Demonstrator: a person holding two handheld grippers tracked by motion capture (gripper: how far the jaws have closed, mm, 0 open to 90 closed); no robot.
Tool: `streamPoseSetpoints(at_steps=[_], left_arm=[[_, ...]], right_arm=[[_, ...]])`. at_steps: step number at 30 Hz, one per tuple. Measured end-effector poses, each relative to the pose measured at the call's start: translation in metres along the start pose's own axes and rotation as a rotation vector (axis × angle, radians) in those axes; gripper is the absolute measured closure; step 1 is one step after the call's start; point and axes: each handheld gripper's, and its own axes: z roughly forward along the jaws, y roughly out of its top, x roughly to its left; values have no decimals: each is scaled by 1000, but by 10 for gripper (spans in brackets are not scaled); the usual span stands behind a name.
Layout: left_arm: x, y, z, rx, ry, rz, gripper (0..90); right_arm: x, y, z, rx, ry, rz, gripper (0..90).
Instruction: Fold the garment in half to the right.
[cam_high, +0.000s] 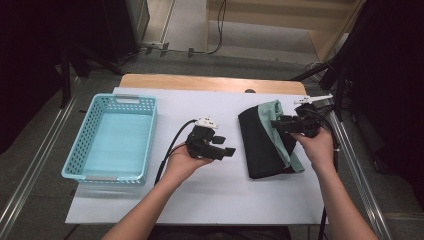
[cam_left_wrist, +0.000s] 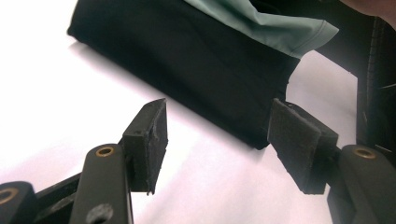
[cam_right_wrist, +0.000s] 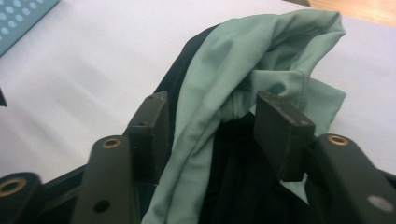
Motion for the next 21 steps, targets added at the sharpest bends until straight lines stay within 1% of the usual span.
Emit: streamPoseSetpoints(at_steps=[4,11,13,14,18,19,21], left_arm=[[1,-3,-3,-3,7,-5,388],[4,-13,-10,-3,33,-16,388],[5,-16,-10,1,34,-18,388],[6,-17,-11,2,36,-21,388],[8,-22,-12,6,43,-31,388],[8,-23,-13,7,46,-34,388],[10,-24,-14,3,51,-39,388]], right_arm=[[2,1,3,17,9,14,485],[5,4,14,45,8,6,537],[5,5,17,48,1,7,590],[4,6,19,51,6,10,613],[2,8,24,77,8,16,791],[2,9,23,79,14,17,817],[1,11,20,77,24,20,833]])
